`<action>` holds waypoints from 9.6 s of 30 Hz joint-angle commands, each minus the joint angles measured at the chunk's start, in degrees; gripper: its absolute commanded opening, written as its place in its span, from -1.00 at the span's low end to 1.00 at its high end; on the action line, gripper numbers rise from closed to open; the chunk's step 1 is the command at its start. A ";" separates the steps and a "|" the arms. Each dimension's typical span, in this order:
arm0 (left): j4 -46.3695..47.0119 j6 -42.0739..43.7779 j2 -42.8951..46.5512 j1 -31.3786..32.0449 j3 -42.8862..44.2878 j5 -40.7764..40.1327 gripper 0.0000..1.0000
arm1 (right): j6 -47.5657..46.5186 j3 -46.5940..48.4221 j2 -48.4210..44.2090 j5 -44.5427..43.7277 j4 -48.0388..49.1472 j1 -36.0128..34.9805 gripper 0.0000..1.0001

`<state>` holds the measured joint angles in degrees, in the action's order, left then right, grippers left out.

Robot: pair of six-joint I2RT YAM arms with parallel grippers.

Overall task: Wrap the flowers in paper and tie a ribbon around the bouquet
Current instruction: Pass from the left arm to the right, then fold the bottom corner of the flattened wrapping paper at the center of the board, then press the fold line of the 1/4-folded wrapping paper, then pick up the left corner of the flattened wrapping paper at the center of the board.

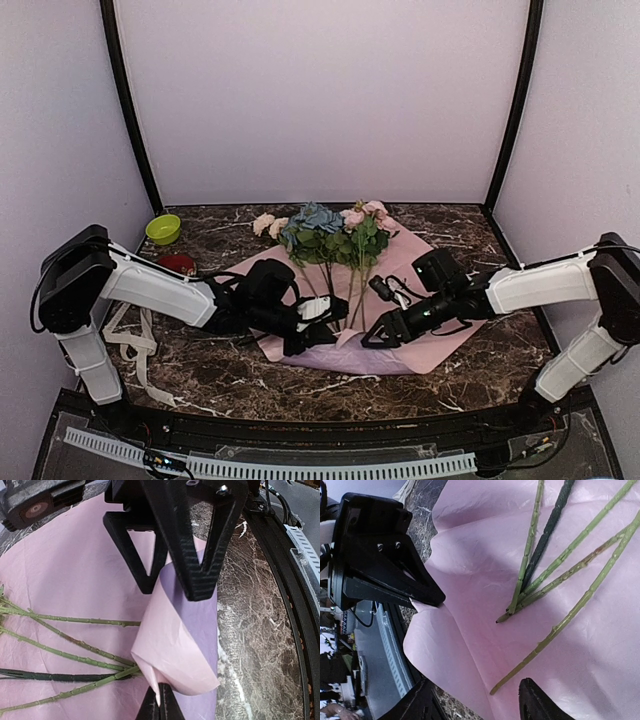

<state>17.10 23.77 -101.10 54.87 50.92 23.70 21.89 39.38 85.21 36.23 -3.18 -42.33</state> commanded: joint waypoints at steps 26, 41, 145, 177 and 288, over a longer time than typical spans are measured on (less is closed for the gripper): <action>-4.56 -10.99 7.58 -3.28 -7.09 -11.88 0.32 | -0.08 8.12 11.59 -0.89 2.63 4.26 -1.00; -15.48 -16.35 2.76 -1.17 -5.95 -30.73 0.25 | 2.61 8.97 13.96 -8.57 -0.02 4.27 -1.00; -22.15 -30.24 3.12 1.55 6.23 -14.72 -0.58 | 18.97 5.35 8.55 -27.61 -23.57 -6.31 -1.00; -28.67 -32.25 -1.38 0.68 -3.55 -17.35 -0.65 | 31.66 3.94 4.14 -45.63 -53.35 -8.21 -1.00; 0.52 -73.95 17.78 -22.29 -28.97 -5.31 0.17 | 20.48 33.56 27.92 -15.58 -8.23 -15.90 -1.00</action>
<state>18.28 -49.15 -80.68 32.62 23.64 16.73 43.72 70.70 110.83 15.88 -14.02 -57.65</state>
